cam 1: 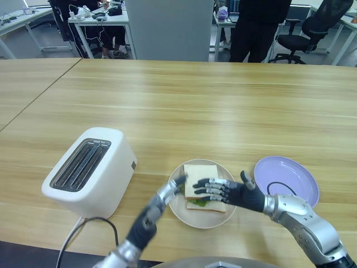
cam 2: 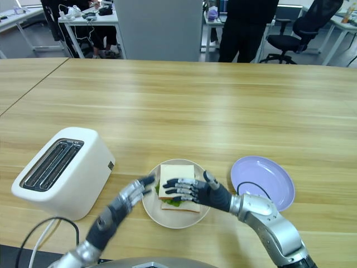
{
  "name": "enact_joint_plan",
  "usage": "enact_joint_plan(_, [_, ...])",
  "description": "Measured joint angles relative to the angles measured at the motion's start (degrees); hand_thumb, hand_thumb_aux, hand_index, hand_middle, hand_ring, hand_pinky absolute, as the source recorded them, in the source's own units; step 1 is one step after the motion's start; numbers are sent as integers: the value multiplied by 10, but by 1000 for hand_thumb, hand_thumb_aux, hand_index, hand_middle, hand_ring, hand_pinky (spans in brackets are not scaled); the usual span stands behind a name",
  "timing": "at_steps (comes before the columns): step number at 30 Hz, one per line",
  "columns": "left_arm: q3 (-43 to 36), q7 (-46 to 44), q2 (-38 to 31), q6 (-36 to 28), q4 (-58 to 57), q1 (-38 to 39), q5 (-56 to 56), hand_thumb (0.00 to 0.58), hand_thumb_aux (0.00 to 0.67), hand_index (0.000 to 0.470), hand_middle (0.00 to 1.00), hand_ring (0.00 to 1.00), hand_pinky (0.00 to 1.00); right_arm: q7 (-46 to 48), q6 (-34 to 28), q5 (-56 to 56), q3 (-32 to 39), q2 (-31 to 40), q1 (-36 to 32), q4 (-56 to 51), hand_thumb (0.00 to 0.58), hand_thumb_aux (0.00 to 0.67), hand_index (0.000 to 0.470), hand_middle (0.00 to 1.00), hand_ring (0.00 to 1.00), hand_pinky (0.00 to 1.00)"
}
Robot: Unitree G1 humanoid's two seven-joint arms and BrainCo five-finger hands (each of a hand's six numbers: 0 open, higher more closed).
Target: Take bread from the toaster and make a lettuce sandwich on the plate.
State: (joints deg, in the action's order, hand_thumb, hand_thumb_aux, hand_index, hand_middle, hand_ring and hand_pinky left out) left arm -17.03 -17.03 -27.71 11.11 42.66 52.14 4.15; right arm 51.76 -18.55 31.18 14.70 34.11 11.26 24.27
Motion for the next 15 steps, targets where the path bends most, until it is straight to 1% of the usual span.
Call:
enact_joint_plan(1, [2,-6,-7,6,-10,13,-1,580,670,460,282,282,282,4,-2,0,3,3,5,1,580,670,460,427,427,427])
enact_joint_plan(2, [4,-12,-11,10,-24,25,-1,580,670,460,282,282,282,9,-2,0,7,5,9,2,580,670,460,427,427,427])
enact_joint_plan(3, [5,-15,-13,10,-32,29,0,580,670,460,463,463,463,10,-2,-1,9,6,13,3,580,670,460,1000,1000,1000])
enact_joint_plan(6, [4,-26,-20,13,-60,27,-14,580,670,460,471,471,471,22,4,-15,24,14,26,6,580,670,460,1000,1000,1000])
enact_joint_plan(9, [-14,-47,-25,3,-95,-5,-29,580,670,460,486,486,486,31,26,-55,57,13,35,-9,580,670,460,1000,1000,1000])
enact_joint_plan(15, [-38,-59,-10,-32,-166,-71,-54,580,670,460,506,506,506,16,65,-132,92,-2,46,-97,580,670,460,1000,1000,1000])
